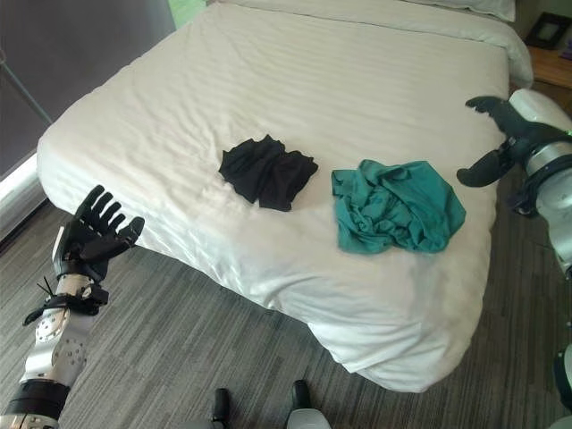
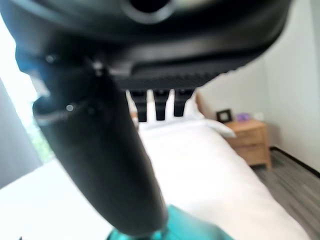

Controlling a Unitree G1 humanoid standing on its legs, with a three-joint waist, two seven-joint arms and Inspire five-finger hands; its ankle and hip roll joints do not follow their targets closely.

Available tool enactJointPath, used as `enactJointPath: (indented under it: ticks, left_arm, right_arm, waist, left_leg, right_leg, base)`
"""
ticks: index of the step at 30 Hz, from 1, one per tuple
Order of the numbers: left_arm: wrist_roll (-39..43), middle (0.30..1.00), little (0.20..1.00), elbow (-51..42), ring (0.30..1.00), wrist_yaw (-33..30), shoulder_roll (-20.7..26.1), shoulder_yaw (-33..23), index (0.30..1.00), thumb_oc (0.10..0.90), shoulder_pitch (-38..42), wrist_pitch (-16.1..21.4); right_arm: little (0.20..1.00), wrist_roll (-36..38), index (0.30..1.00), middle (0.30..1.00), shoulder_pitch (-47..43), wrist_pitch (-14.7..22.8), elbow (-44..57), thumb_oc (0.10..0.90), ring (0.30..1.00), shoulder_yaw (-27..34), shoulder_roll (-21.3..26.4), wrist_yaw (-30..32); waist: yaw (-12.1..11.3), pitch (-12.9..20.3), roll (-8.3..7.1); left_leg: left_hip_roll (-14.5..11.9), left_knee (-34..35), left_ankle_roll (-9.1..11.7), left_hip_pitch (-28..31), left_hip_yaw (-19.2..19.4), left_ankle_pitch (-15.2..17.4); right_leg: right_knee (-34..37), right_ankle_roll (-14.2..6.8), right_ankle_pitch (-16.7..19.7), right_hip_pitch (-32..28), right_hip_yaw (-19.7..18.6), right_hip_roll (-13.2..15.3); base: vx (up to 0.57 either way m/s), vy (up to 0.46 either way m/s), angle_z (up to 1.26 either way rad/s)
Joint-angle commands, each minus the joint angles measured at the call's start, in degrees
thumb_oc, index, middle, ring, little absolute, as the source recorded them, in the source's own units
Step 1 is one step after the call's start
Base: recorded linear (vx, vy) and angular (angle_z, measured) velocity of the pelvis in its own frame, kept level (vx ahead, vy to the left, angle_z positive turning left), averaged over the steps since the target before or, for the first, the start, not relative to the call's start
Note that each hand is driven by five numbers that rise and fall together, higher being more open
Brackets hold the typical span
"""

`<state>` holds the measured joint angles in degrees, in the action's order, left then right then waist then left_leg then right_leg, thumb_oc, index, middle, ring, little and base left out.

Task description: Pick up bed clothes into laundry basket.

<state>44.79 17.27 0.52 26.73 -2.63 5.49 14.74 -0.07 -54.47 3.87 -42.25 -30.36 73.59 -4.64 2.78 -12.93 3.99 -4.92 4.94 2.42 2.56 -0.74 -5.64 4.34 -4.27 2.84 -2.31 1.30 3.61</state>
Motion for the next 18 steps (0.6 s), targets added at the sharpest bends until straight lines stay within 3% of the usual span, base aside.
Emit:
enactJointPath:
  ticks: [1, 7, 10, 15, 16, 18]
  left_arm:
    - [1.11, 0.900, 0.900, -8.60, 0.900, 1.40, 6.00, -4.76, 0.900, 0.800, 1.16, 5.06]
    - [1.54, 0.900, 0.900, -11.49, 0.900, 1.74, 5.64, -5.40, 0.900, 0.800, -2.97, 4.23]
    - [3.05, 0.900, 0.900, -12.81, 0.900, 2.12, 6.03, -6.41, 0.900, 0.800, -4.72, 3.80]
    - [5.26, 0.900, 0.900, -13.42, 0.900, 1.78, 5.58, -7.76, 0.900, 0.800, -5.49, 3.79]
    - [5.27, 0.900, 0.900, -13.43, 0.900, 1.79, 5.61, -7.74, 0.900, 0.800, -5.50, 3.79]
    - [5.89, 0.900, 0.900, -13.44, 0.900, 2.23, 4.09, -7.56, 0.900, 0.800, -5.86, 2.99]
  right_arm:
    - [0.900, -1.05, 0.900, 0.900, -10.26, 1.71, -0.85, 0.800, 0.900, -5.94, 0.80, 3.02]
    - [0.900, -2.21, 0.900, 0.900, -11.65, 0.50, -9.27, 0.800, 0.900, -8.00, -3.80, 2.88]
    - [0.900, -4.44, 0.900, 0.900, -13.41, -0.69, -17.45, 0.800, 0.900, -10.47, -6.61, 1.87]
    - [0.900, -6.09, 0.900, 0.900, -9.56, -2.20, -25.22, 0.800, 0.900, -9.51, -8.92, -1.03]
    - [0.900, -6.11, 0.900, 0.900, -9.49, -2.17, -25.24, 0.800, 0.900, -9.45, -8.92, -1.04]
    - [0.900, -8.22, 0.900, 0.900, -3.46, -3.25, -32.03, 0.800, 0.900, -6.81, -10.40, -3.73]
  waist:
    - [-3.63, 4.99, -5.81]
    - [-5.72, 3.60, -4.85]
    - [-6.77, 2.28, -3.67]
    - [-7.93, -1.44, -0.14]
    - [-7.98, -1.27, -0.18]
    - [-8.38, -3.00, 2.31]
  left_leg:
    - [1.33, 0.06, 3.67, 5.27, 0.05, 2.23]
    - [1.20, 0.06, 4.00, 3.47, -2.31, 1.65]
    - [1.39, 0.06, 4.36, 1.51, -3.45, 0.88]
    - [1.64, -0.03, 4.84, -3.21, -5.01, -1.17]
    - [1.63, -0.04, 4.86, -3.38, -5.01, -1.18]
    - [2.01, -0.15, 5.29, -5.77, -5.96, -2.29]
  right_leg:
    - [-1.29, -4.33, 0.49, -0.75, -1.38, 3.05]
    - [-0.40, -3.55, 0.21, -1.01, 0.47, 3.05]
    - [-0.71, -3.28, 0.18, 0.31, 1.30, 3.12]
    - [-3.43, -2.75, -0.35, 6.09, 1.43, 3.58]
    - [-3.62, -2.74, -0.44, 6.36, 1.41, 3.57]
    - [-5.10, -2.36, -0.79, 9.02, 1.71, 4.13]
  base:
    - [0.00, -0.046, 0.17]
    - [0.00, -0.063, 0.24]
    - [-0.05, -0.061, 0.16]
    - [-0.10, -0.031, 0.17]
    - [-0.08, -0.021, 0.11]
    - [-0.07, -0.046, 0.06]
